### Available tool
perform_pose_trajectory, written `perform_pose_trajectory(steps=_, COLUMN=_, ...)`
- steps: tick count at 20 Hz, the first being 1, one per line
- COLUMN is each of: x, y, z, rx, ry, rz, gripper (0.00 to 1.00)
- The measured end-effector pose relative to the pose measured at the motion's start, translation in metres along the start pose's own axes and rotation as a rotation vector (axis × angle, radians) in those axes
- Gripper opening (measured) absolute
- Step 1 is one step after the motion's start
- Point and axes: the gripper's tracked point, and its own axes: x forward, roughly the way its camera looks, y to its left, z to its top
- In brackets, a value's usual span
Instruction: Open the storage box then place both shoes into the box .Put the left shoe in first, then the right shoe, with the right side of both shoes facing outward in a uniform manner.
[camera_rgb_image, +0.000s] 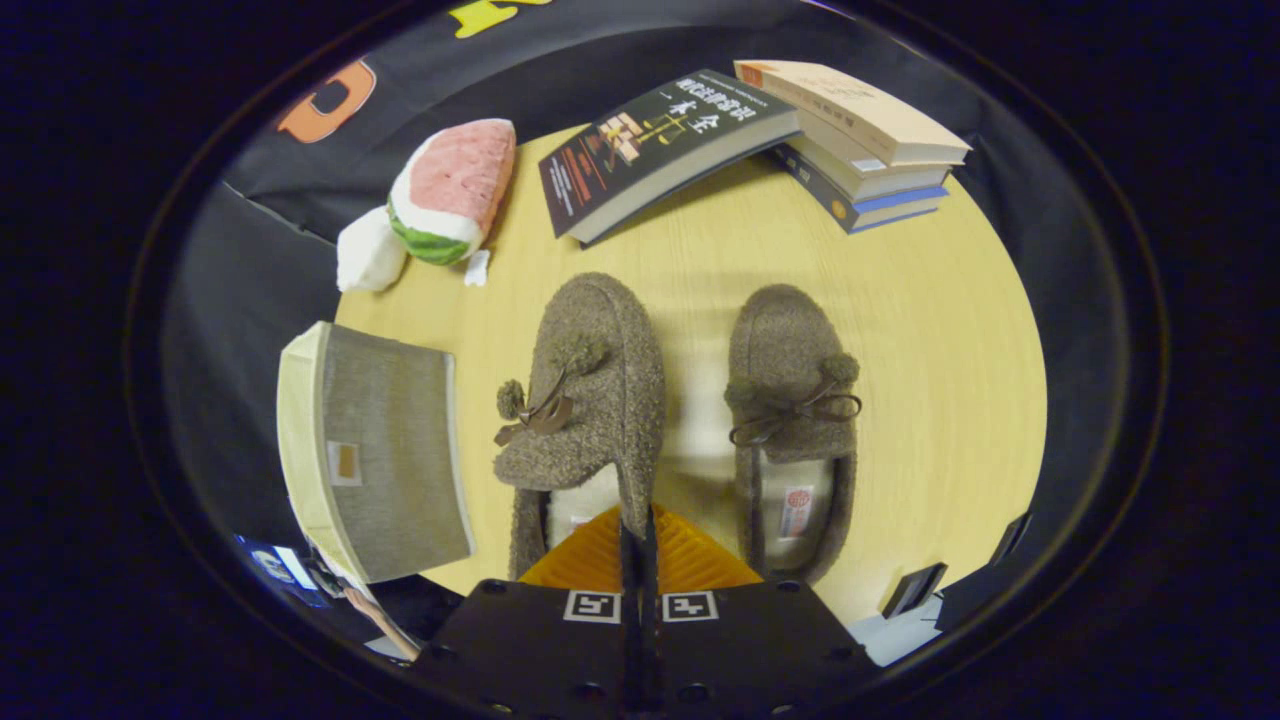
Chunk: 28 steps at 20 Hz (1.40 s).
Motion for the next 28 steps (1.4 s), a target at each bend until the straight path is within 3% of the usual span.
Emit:
perform_pose_trajectory(steps=5, x=-0.049, y=0.063, z=0.006, rx=-0.061, ry=-0.062, rz=0.071, gripper=0.01)
perform_pose_trajectory(steps=12, x=-0.085, y=0.197, z=-0.010, rx=-0.165, ry=-0.083, rz=0.181, gripper=0.01)
perform_pose_trajectory(steps=16, x=-0.061, y=0.255, z=-0.034, rx=-0.190, ry=-0.046, rz=0.164, gripper=0.01)
perform_pose_trajectory(steps=20, x=-0.022, y=0.300, z=-0.056, rx=-0.136, ry=0.011, rz=0.140, gripper=0.01)
perform_pose_trajectory(steps=28, x=0.068, y=0.333, z=-0.051, rx=-0.061, ry=0.010, rz=-0.038, gripper=0.01)
